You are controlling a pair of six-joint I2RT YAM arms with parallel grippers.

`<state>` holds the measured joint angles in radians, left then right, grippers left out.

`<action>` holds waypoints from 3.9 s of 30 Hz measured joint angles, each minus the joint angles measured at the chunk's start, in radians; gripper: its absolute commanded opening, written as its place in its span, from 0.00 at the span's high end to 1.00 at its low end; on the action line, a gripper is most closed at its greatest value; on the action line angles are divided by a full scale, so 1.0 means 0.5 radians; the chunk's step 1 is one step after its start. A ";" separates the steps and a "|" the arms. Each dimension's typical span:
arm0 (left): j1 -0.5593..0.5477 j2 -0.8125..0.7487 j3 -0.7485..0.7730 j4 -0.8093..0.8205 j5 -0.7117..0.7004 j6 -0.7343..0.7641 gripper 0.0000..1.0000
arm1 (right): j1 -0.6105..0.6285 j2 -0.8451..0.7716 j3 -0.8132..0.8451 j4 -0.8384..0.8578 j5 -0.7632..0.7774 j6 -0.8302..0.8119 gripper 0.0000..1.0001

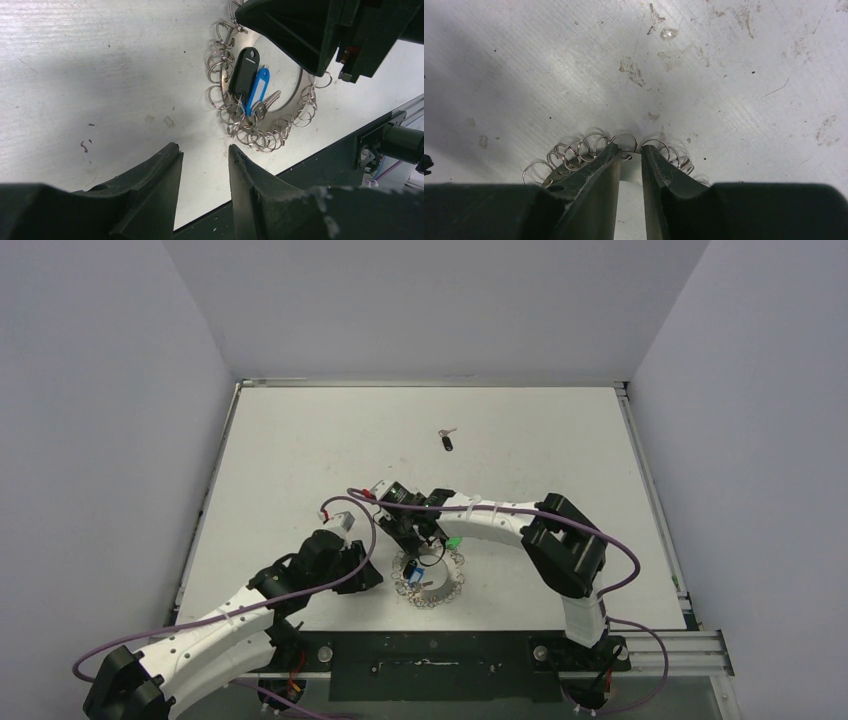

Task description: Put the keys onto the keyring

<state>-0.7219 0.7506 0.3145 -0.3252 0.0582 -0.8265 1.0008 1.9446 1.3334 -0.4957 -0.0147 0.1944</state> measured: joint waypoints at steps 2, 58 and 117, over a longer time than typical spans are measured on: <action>0.004 0.002 -0.006 0.000 0.001 -0.001 0.62 | 0.006 0.000 0.000 0.001 -0.005 0.000 0.73; 0.013 0.085 -0.068 0.056 0.022 -0.006 0.62 | 0.115 0.011 0.078 -0.036 0.049 0.022 0.47; 0.444 0.693 0.166 0.547 0.266 -0.075 0.46 | 0.036 0.088 0.071 -0.045 0.080 0.128 0.91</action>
<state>-0.4999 1.0969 0.3977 -0.0517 0.1909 -0.8639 1.0187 1.9884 1.3689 -0.5182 0.0254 0.2584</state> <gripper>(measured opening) 0.545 0.194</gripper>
